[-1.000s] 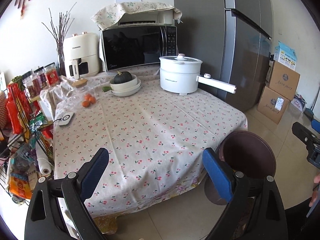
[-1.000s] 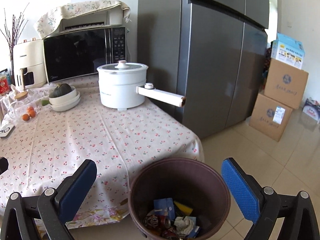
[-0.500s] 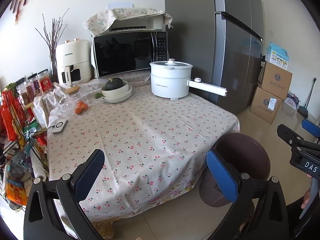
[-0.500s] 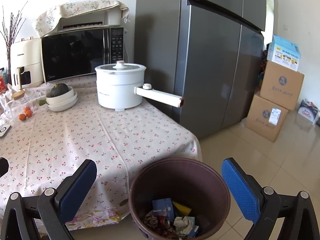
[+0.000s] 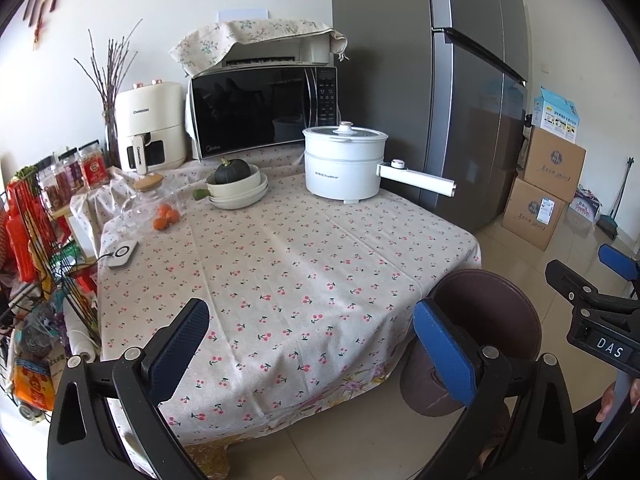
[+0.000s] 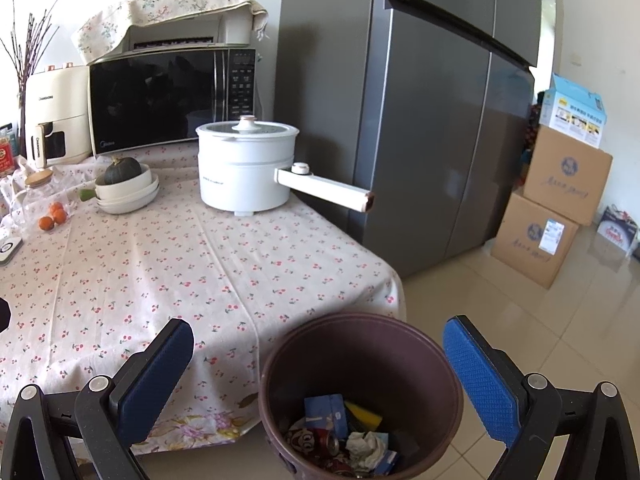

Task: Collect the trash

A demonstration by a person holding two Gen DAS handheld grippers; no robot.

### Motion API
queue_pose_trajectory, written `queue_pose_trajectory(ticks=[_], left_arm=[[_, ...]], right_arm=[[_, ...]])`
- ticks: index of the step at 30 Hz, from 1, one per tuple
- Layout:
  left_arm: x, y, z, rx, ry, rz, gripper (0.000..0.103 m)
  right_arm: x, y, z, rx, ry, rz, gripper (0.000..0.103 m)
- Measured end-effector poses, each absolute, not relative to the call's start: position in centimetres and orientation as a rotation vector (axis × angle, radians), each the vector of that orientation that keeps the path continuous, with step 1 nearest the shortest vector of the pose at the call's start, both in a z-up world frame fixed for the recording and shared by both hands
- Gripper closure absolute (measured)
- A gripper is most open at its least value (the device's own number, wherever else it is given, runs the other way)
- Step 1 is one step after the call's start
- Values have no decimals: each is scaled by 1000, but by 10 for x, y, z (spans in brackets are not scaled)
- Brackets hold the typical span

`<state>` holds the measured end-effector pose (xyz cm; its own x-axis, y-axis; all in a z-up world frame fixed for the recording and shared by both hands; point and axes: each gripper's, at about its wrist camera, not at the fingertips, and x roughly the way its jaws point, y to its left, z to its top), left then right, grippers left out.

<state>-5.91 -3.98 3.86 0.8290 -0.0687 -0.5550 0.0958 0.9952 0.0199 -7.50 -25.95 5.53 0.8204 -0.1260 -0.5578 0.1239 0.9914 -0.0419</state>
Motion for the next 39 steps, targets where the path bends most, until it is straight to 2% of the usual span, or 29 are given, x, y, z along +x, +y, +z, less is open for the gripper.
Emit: queue_pose_trajectory(ticks=[39], left_arm=[[-68,-39,46,34,544,-61,0]], right_arm=[[-74,-261,56,-2,584,-133,1]])
